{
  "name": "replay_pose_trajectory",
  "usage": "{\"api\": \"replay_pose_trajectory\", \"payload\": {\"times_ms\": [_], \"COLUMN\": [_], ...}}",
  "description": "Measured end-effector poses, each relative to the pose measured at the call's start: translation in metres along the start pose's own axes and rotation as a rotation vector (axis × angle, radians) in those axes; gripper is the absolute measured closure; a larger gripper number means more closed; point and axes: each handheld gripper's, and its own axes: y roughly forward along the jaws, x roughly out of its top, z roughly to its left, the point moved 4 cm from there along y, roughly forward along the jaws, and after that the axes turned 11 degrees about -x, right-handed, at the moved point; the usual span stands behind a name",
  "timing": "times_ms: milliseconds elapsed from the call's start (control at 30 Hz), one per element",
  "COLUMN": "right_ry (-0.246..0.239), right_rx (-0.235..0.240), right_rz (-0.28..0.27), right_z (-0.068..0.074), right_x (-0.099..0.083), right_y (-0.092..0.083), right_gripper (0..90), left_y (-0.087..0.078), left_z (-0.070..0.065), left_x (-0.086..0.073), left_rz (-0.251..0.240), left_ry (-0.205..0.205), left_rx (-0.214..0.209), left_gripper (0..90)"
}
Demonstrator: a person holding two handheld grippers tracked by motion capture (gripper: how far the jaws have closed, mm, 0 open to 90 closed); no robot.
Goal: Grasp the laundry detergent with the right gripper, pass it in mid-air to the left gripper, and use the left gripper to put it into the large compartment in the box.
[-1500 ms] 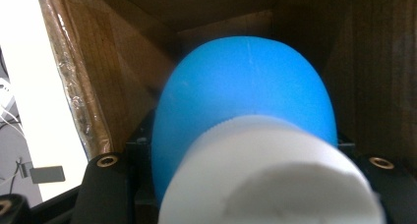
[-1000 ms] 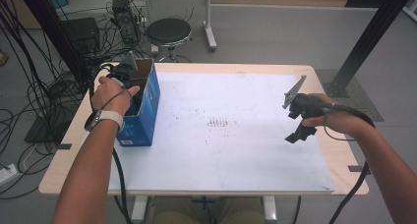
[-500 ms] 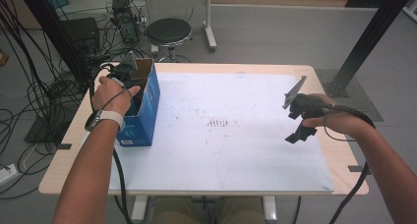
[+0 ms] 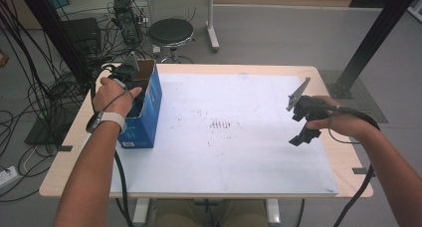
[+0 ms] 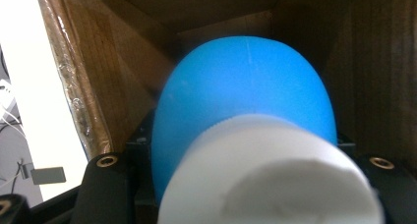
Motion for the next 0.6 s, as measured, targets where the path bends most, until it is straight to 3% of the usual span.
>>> {"api": "replay_pose_trajectory", "payload": {"times_ms": [600], "right_ry": [0.0], "right_rx": [0.002], "right_rz": [0.002], "right_z": [0.001], "right_x": [0.0], "right_y": [0.0004], "right_gripper": [6.1], "left_y": [0.001], "left_z": [-0.0007], "left_x": [0.0006], "left_rz": [-0.008], "left_ry": [0.018], "left_rx": [-0.008], "left_gripper": [34.7]}}
